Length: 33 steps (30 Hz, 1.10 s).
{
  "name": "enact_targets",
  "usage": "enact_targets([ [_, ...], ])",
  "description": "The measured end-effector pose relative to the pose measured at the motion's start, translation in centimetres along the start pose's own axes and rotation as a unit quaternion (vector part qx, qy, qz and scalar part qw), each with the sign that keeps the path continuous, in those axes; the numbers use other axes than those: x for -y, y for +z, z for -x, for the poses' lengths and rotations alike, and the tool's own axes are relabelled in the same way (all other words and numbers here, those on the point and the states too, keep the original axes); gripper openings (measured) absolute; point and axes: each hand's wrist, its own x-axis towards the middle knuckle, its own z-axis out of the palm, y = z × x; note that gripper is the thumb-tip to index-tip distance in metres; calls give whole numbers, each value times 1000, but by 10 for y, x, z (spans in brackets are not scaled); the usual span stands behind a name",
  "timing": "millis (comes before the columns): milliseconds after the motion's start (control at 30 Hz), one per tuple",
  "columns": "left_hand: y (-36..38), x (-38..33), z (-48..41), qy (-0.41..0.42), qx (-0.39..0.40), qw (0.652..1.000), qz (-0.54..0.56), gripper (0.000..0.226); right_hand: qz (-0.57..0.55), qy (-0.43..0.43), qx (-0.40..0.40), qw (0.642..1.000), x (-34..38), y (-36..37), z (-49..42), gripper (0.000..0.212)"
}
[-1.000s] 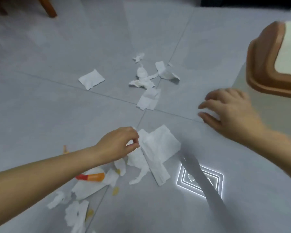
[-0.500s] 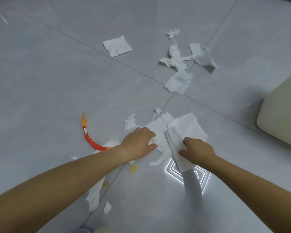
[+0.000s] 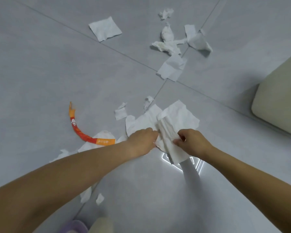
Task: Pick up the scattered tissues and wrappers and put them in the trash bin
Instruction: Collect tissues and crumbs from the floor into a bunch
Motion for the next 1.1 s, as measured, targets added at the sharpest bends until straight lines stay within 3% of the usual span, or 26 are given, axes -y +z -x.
enact_targets([
  [100,0,-1,5,6,-14,1000,16,18,-9,-9,-14,1000,-7,-2,7,24],
  [167,-2,-3,9,5,-35,998,42,15,-27,-9,-27,999,-9,-4,12,2],
  [233,-4,-5,13,8,-54,996,75,12,-37,-19,-28,999,-10,-3,17,21],
  [400,-10,-23,18,7,-114,975,189,8,-93,-58,50,993,4,12,25,43],
  [567,-16,-38,19,1,-133,952,276,8,-214,-67,-19,974,15,10,24,13],
  [667,-22,-36,21,3,-160,944,289,21,-296,-43,-32,954,13,1,24,13],
  [733,-27,-31,21,10,-165,958,236,48,-323,-42,-19,945,10,-5,25,15],
  [800,-31,-29,21,-4,-111,963,246,73,-325,-53,12,944,9,-10,27,8],
  [867,-31,-31,20,-20,-63,943,325,61,-315,-59,16,947,8,-11,29,9],
  [933,-29,-32,20,-31,-72,937,340,29,-293,-59,-3,954,8,-12,31,8],
  [967,-29,-33,19,-34,-87,939,330,22,-288,-59,-11,956,8,-13,32,8],
  [1100,-40,-43,18,-19,-108,949,295,25,-281,-59,-26,957,3,-30,42,12],
])
